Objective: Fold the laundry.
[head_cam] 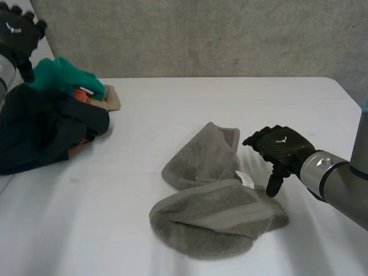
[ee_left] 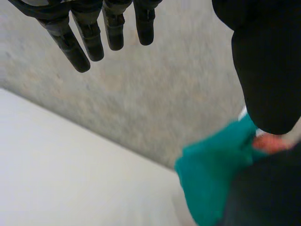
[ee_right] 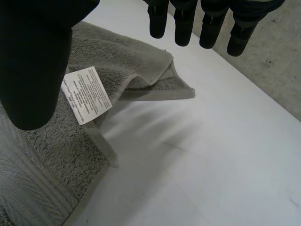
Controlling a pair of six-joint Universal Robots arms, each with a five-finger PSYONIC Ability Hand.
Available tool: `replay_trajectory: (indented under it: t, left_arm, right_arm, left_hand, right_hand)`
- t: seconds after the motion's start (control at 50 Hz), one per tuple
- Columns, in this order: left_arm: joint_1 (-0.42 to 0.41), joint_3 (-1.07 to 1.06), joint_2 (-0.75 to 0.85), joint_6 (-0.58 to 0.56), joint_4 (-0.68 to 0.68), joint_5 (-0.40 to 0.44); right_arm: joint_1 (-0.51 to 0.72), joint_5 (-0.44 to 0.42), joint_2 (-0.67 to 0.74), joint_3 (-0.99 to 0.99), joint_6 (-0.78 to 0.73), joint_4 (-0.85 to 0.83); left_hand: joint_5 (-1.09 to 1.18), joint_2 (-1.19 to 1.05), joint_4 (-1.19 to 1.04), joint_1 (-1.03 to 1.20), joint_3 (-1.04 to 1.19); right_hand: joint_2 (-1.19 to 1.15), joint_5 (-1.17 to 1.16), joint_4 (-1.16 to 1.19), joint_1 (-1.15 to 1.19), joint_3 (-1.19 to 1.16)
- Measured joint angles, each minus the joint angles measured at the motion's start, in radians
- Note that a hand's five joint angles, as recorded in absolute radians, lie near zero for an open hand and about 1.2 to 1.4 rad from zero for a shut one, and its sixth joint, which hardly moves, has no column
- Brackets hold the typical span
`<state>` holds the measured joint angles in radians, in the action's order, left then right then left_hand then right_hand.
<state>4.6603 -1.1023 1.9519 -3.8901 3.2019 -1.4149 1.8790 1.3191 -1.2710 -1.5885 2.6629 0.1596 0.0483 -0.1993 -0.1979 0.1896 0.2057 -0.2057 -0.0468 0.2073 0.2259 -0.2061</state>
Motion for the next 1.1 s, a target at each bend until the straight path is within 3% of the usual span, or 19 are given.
replay_trajectory:
  t: [0.06, 0.26, 0.36, 0.46, 0.56, 0.72, 0.76, 0.8, 0.82, 0.84, 0.86, 0.88, 0.9, 0.94, 1.1]
  left_arm:
    - [-0.014, -0.009, -0.048, 0.038, -0.03, 0.021]
    - [-0.112, -0.138, -0.207, 0.339, -0.222, 0.125]
    - [-0.219, -0.336, -0.256, 0.486, -0.268, 0.211]
    - [-0.35, -0.516, -0.258, 0.516, -0.207, 0.237]
    - [-0.473, -0.622, -0.206, 0.484, -0.092, 0.177]
    - [-0.6, -0.638, -0.059, 0.426, 0.014, -0.053]
    - [-0.61, -0.626, -0.033, 0.423, 0.014, -0.074]
    - [-0.615, -0.613, -0.011, 0.422, 0.011, -0.082]
    - [-0.617, -0.603, 0.001, 0.423, 0.007, -0.082]
    - [-0.618, -0.595, 0.009, 0.423, 0.004, -0.079]
    - [-0.619, -0.586, 0.016, 0.424, 0.0, -0.075]
    - [-0.618, -0.578, 0.02, 0.425, -0.005, -0.071]
    - [-0.618, -0.569, 0.023, 0.426, -0.009, -0.067]
    - [-0.615, -0.547, 0.023, 0.428, -0.021, -0.059]
    - [-0.534, -0.472, -0.057, 0.444, -0.035, -0.112]
  right_arm:
    - [-0.004, 0.0, -0.005, 0.0, 0.004, -0.002]
    - [-0.024, 0.001, -0.036, 0.01, 0.034, -0.001]
    - [-0.023, 0.001, -0.049, 0.023, 0.026, 0.037]
    - [-0.012, -0.002, -0.051, 0.036, -0.008, 0.112]
    - [0.009, -0.008, -0.046, 0.036, -0.055, 0.176]
    - [0.07, -0.018, 0.002, 0.006, -0.113, 0.172]
    - [0.081, -0.014, 0.018, 0.003, -0.117, 0.158]
    - [0.101, -0.001, 0.049, 0.0, -0.119, 0.13]
    - [0.108, 0.006, 0.063, 0.001, -0.118, 0.118]
    - [0.115, 0.013, 0.073, 0.002, -0.117, 0.108]
    - [0.121, 0.021, 0.081, 0.004, -0.116, 0.096]
    - [0.125, 0.026, 0.085, 0.006, -0.115, 0.089]
    - [0.132, 0.035, 0.093, 0.011, -0.112, 0.076]
    - [0.146, 0.05, 0.098, 0.027, -0.107, 0.05]
    - [0.213, 0.101, 0.076, 0.151, -0.059, -0.088]
  left_hand:
    - [0.0, 0.0, 0.0, 0.0, 0.0]
    - [0.0, 0.0, 0.0, 0.0, 0.0]
    - [0.0, 0.0, 0.0, 0.0, 0.0]
    - [0.0, 0.0, 0.0, 0.0, 0.0]
    - [0.0, 0.0, 0.0, 0.0, 0.0]
    - [0.074, -0.097, -0.099, 0.106, 0.084]
    - [0.114, -0.134, -0.139, 0.155, 0.126]
    - [0.287, -0.309, -0.314, 0.35, 0.302]
    - [0.322, -0.344, -0.348, 0.394, 0.337]
    - [0.621, -0.649, -0.652, 0.731, 0.638]
    - [0.642, -0.67, -0.673, 0.754, 0.66]
    - [0.846, -0.876, -0.879, 0.945, 0.864]
    - [0.899, -0.938, -0.935, 0.973, 0.918]
    - [0.932, -0.987, -0.99, 0.973, 0.972]
    - [0.932, -0.991, -0.994, 0.973, 0.977]
  right_hand:
    - [0.0, 0.0, 0.0, 0.0, 0.0]
    - [0.0, 0.0, 0.0, 0.0, 0.0]
    - [0.0, 0.0, 0.0, 0.0, 0.0]
    - [0.0, 0.0, 0.0, 0.0, 0.0]
    - [0.0, 0.0, 0.0, 0.0, 0.0]
    - [-0.001, 0.0, 0.001, 0.0, -0.001]
    - [-0.008, -0.005, 0.006, 0.005, -0.008]
    - [-0.063, -0.05, 0.057, 0.043, -0.062]
    - [-0.205, -0.174, 0.199, 0.183, -0.204]
    - [-0.325, -0.288, 0.294, 0.301, -0.301]
    - [-0.515, -0.465, 0.474, 0.481, -0.502]
    - [-0.515, -0.465, 0.474, 0.481, -0.502]
    - [-0.797, -0.758, 0.776, 0.74, -0.779]
    - [-0.945, -0.9, 0.939, 0.855, -0.94]
    - [-0.956, -0.931, 0.98, 0.855, -0.969]
